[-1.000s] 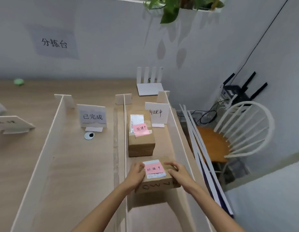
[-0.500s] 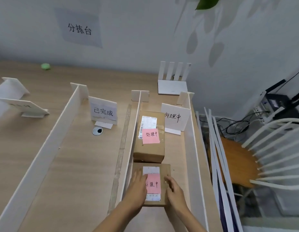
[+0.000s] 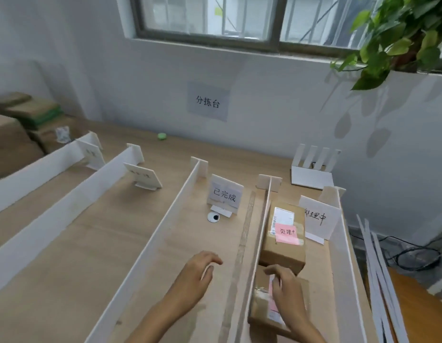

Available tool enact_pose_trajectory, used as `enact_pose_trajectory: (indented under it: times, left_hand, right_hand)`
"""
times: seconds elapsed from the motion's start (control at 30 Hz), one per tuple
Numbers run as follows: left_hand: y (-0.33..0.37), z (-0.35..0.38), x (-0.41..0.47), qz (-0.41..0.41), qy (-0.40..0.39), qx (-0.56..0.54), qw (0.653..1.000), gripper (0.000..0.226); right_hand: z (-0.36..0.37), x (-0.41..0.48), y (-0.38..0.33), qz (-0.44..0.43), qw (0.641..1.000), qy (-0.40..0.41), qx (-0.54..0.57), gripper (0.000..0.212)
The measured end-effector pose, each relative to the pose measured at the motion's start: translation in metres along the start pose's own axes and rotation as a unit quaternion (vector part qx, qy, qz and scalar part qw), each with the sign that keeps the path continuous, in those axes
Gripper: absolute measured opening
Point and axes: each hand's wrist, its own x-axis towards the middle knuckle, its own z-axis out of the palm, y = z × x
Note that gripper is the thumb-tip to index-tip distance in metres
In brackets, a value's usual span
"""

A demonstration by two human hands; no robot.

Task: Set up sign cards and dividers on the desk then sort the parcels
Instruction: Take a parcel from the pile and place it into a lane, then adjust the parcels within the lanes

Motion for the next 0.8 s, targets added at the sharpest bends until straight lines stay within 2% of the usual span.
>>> enact_pose_trajectory:
  times: [0.07, 0.2, 0.37, 0.57, 0.8]
  left_hand:
    - [-0.020, -0.059, -0.034, -0.023, 0.063, 0.022, 0.997, 0.028]
    - [-0.063, -0.178, -0.130, -0.086, 0.177, 0.069, 0.978, 0.025]
    - [-0.112, -0.288, -0.267, -0.179, 0.313, 0.073, 0.930, 0.030]
    - [-0.158, -0.352, -0.407, -0.246, 0.399, 0.075, 0.880, 0.036]
    - [-0.202, -0.404, -0.485, -0.290, 0.481, 0.052, 0.826, 0.037]
  right_hand:
    - [0.031, -0.008, -0.057, -0.056, 0.998, -0.030, 0.023, 0.043]
    - [0.113, -0.053, -0.175, -0.168, 0.978, -0.103, 0.063, 0.059]
    - [0.201, -0.132, -0.297, -0.259, 0.936, -0.209, 0.110, 0.040]
    - [0.284, -0.196, -0.370, -0.332, 0.890, -0.295, 0.104, 0.067]
    - [0.368, -0.222, -0.460, -0.321, 0.858, -0.381, 0.125, 0.045]
